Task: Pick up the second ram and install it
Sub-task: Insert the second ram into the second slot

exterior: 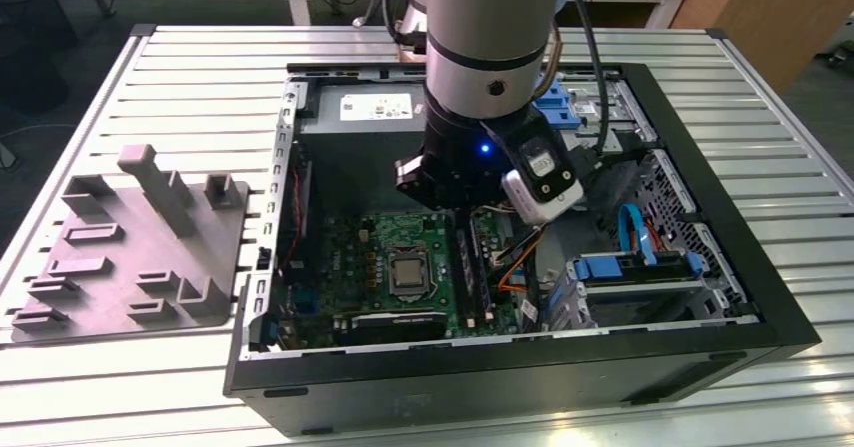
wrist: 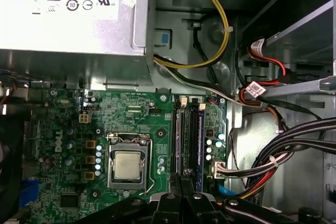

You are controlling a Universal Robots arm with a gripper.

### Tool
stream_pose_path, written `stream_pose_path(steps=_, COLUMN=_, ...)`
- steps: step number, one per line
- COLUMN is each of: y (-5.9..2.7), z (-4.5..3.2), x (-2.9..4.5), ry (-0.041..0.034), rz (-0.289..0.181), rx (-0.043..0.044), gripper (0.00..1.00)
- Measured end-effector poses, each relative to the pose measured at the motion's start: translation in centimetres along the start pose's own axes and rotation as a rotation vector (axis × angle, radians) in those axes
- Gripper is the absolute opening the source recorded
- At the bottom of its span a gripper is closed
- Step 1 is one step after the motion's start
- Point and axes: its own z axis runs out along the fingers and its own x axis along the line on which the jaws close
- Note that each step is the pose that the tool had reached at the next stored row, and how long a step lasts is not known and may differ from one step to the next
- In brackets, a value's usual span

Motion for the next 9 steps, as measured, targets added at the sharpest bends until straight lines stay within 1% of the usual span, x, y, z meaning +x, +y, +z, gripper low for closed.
stream_pose_path(steps=5, y=0.06, z=0.37, x=-0.06, ry=0.0002, rz=-0.003, rx=-0.0001, gripper=0.11)
stream_pose_path(steps=9, y=0.17, z=0.92, x=-0.07, ry=0.0002, rz=-0.003, rx=-0.0001, gripper=0.11)
